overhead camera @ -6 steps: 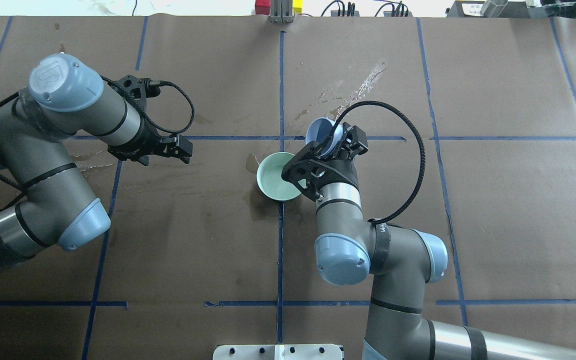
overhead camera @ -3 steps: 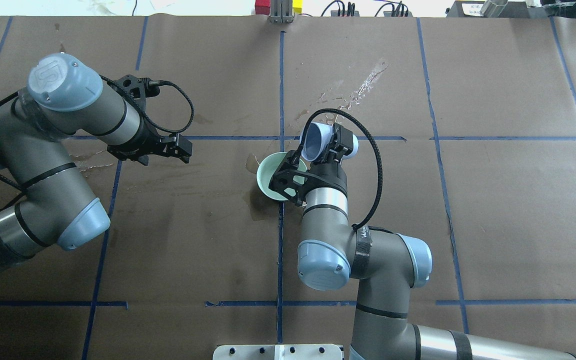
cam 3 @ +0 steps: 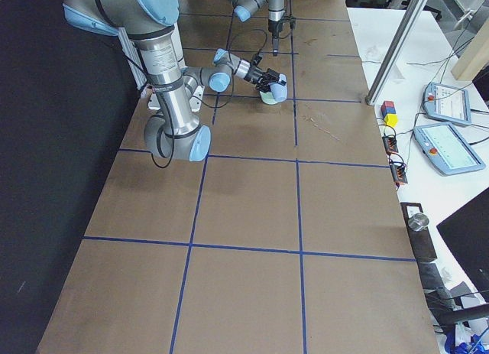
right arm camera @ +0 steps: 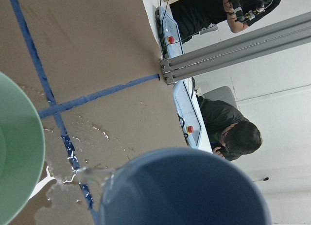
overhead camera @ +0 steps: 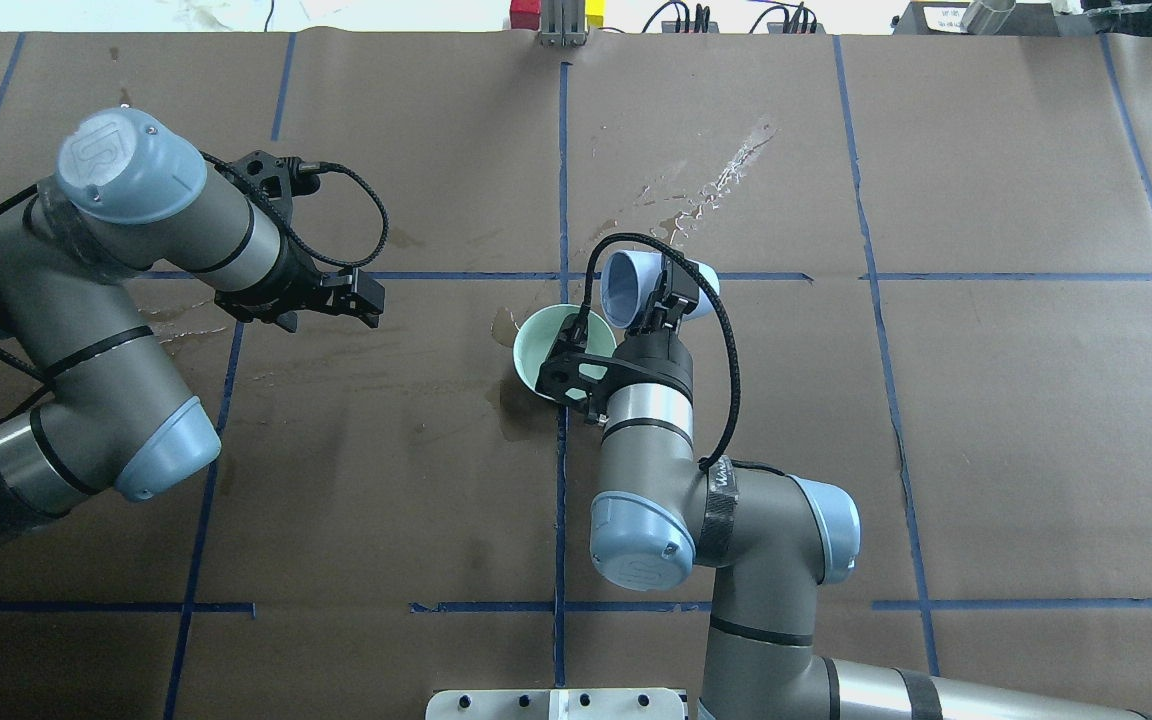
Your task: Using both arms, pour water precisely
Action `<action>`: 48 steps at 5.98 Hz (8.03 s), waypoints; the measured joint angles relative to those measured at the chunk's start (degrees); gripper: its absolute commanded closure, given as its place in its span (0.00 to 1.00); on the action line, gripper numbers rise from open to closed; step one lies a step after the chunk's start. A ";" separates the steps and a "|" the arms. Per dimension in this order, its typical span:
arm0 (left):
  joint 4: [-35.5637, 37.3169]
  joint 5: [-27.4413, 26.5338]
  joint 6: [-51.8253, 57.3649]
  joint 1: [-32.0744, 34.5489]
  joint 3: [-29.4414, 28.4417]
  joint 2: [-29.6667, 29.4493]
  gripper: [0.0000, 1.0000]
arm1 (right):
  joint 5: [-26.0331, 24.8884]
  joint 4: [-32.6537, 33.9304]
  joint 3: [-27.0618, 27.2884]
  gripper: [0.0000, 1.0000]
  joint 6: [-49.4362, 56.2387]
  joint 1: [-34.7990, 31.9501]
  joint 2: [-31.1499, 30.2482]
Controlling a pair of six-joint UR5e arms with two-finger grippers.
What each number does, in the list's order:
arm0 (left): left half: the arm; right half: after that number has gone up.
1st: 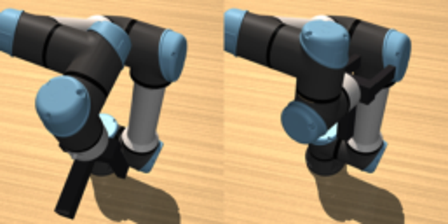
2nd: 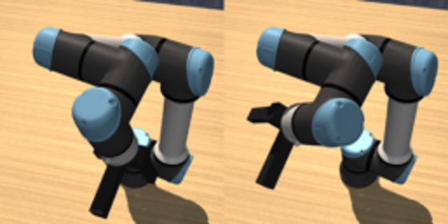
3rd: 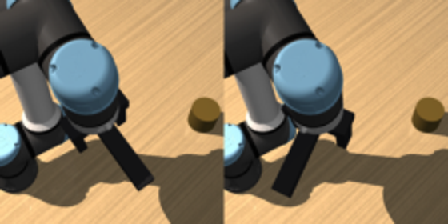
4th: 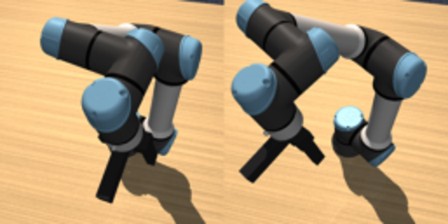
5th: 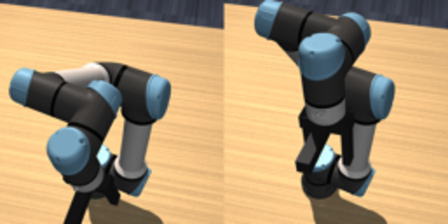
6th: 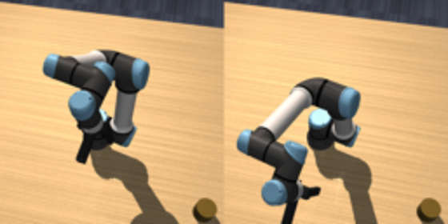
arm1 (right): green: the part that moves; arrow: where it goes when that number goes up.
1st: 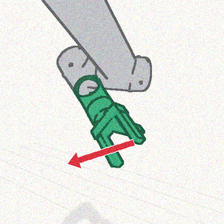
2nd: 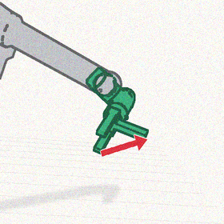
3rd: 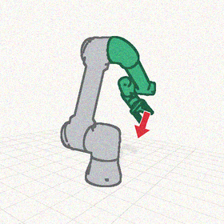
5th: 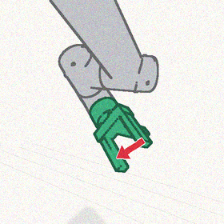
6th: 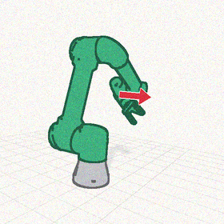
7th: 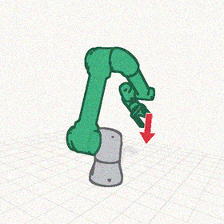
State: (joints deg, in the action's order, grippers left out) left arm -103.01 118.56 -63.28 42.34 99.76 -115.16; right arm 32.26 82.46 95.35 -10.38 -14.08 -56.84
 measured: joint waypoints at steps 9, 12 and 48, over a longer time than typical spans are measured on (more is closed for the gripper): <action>0.00 0.09 0.00 0.00 0.08 -0.06 0.00 | -3.00 0.16 -1.42 1.00 5.24 0.77 -0.02; 0.00 0.16 0.00 0.00 0.08 -0.06 0.00 | -3.55 0.15 -1.54 1.00 5.51 1.07 -0.09; -0.09 -0.16 -2.29 -0.32 0.64 -0.50 0.00 | 32.80 -72.73 -11.01 0.58 -43.27 -21.43 -43.44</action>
State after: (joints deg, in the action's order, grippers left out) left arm -103.10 118.40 -65.57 42.02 100.40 -115.66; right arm 65.07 9.73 84.33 -53.65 -35.51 -100.28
